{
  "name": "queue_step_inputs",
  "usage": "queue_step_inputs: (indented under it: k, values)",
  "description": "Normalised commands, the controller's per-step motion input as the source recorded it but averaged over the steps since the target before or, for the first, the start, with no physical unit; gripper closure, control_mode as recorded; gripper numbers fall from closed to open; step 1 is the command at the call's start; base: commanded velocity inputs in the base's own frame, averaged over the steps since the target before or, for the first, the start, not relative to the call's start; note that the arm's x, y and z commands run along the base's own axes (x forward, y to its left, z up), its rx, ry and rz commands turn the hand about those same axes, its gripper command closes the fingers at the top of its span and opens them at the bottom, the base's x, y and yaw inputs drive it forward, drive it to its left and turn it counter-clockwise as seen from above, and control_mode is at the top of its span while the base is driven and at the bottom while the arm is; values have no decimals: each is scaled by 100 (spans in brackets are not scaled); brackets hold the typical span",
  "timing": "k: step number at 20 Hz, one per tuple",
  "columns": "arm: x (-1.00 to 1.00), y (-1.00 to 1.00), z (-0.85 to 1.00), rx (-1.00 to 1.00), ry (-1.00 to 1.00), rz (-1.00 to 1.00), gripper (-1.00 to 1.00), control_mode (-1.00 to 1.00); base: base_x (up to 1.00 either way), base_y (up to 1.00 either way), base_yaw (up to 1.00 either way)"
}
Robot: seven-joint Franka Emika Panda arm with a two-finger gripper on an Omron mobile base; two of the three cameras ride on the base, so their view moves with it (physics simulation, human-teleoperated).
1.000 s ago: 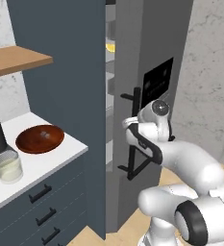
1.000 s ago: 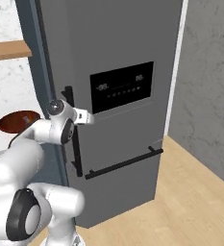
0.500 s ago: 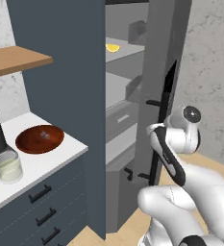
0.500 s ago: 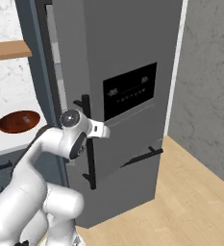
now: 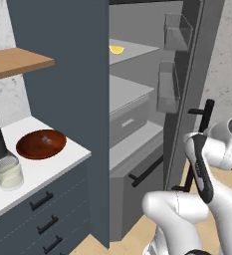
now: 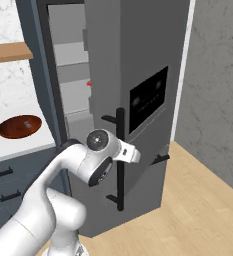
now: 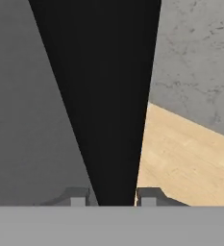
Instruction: Grab a lemon wedge from the fridge and one ice cube from the ice bowl, and put them in the glass of lemonade.
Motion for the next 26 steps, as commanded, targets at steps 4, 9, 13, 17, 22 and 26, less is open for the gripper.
queue_step_inputs:
  k: [4,9,13,17,22,26]
  values:
    - [-46,-68,55,0,5,-8,-100,-100,0,0,0]
    - [-79,-49,100,0,-8,-1,-100,-100,0,0,0]
    - [-92,0,100,-1,-14,0,-100,-100,0,0,0]
    - [-40,85,100,-20,-1,-2,-100,-100,0,0,0]
    - [-20,100,100,-33,0,-4,-100,-100,0,0,0]
    - [28,96,62,-42,11,-4,-100,-100,0,0,0]
